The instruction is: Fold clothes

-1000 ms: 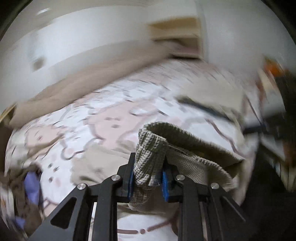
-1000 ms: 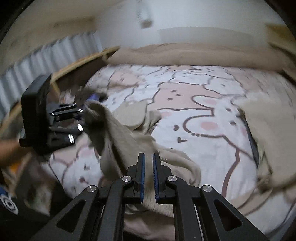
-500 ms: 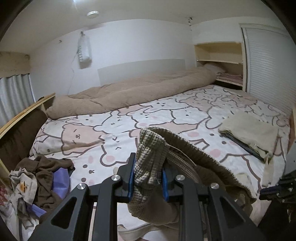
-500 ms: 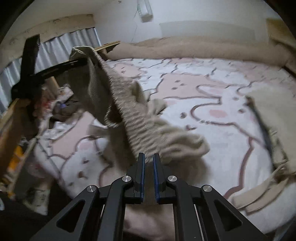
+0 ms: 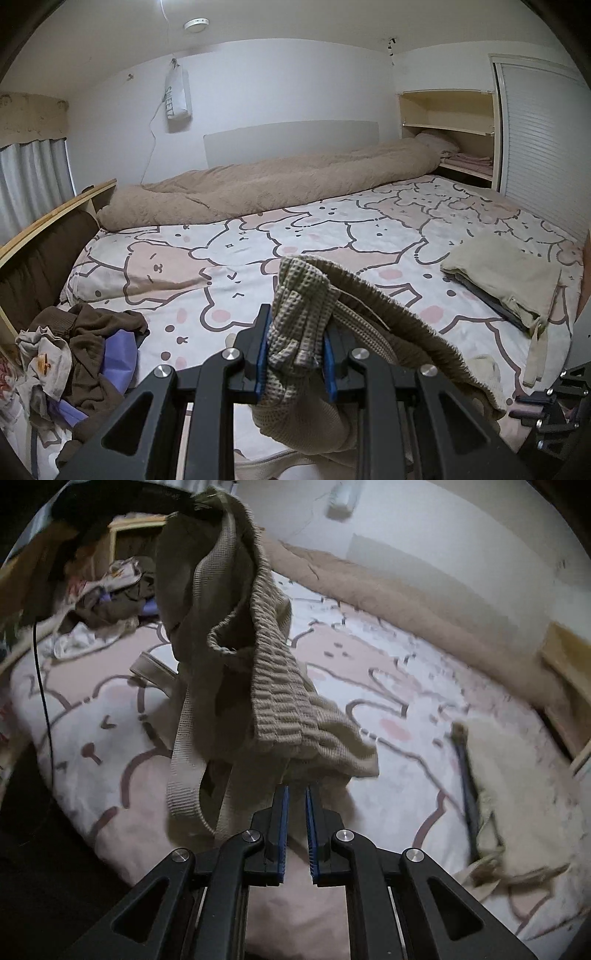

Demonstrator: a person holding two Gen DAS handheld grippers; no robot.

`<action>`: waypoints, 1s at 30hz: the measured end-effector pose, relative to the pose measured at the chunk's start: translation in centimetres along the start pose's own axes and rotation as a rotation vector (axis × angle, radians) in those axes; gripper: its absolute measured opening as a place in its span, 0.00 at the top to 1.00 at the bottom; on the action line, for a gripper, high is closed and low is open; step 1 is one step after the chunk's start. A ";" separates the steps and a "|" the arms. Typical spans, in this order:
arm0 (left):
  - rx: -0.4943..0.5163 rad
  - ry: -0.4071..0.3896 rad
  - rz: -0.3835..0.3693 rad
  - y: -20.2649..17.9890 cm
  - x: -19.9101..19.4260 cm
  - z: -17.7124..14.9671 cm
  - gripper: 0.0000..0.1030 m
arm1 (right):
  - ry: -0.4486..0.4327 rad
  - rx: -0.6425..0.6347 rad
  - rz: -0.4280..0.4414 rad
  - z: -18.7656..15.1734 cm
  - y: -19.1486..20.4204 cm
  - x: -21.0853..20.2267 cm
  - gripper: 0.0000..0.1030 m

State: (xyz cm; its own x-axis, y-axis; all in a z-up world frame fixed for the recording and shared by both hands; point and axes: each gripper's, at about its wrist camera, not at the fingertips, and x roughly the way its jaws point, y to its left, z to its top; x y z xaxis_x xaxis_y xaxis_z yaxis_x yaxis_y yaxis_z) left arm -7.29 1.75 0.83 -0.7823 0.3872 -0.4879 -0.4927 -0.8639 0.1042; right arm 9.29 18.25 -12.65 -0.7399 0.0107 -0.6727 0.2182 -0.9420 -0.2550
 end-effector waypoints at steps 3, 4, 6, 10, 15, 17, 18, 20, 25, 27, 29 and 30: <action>-0.002 0.002 0.002 0.0 0.1 0.0 0.77 | -0.063 -0.012 0.012 0.2 0.4 -0.8 0.14; -0.004 0.003 0.001 0.0 0.1 0.0 0.77 | -0.077 -0.012 0.025 0.2 0.3 -1.0 0.08; -0.008 0.004 -0.004 0.0 0.1 0.0 0.77 | -0.079 -0.032 0.019 0.4 0.4 -0.9 0.08; -0.023 0.004 -0.020 0.3 0.1 0.1 0.77 | -0.063 -0.212 -0.126 0.5 2.0 0.7 0.08; -0.019 0.007 -0.019 0.5 0.3 0.0 0.77 | -0.116 -0.500 -0.246 -0.4 4.4 3.3 0.15; -0.012 0.009 -0.017 0.5 0.4 0.0 0.77 | -0.121 -0.575 -0.256 -0.8 5.1 4.5 0.23; -0.008 0.010 -0.015 0.6 0.4 -0.1 0.77 | -0.124 -0.615 -0.270 -1.0 5.4 5.3 0.31; -0.006 0.012 -0.013 0.7 0.4 -0.2 0.77 | -0.128 -0.645 -0.295 -0.8 5.6 6.3 0.46; -0.023 0.010 0.015 1.7 0.2 -0.5 0.77 | -0.114 -0.491 -0.203 1.8 3.7 6.2 0.68; -0.040 -0.004 0.032 2.4 -0.2 -0.4 0.77 | -0.096 -0.299 -0.094 3.9 1.0 5.2 0.74; -0.054 -0.027 0.049 2.8 -0.8 0.1 0.77 | -0.099 -0.129 -0.026 6.0 -2.2 4.2 0.79; -0.058 -0.049 0.063 3.0 -1.4 0.8 0.77 | -0.116 -0.052 -0.002 7.3 -4.0 3.5 0.80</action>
State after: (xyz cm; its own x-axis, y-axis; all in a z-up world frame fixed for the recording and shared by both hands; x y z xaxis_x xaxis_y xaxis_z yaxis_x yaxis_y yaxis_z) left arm -7.96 -1.11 2.49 -0.8292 0.3458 -0.4391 -0.4202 -0.9037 0.0820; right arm 1.20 19.65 -8.95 -0.8085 -0.0298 -0.5878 0.2474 -0.9234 -0.2936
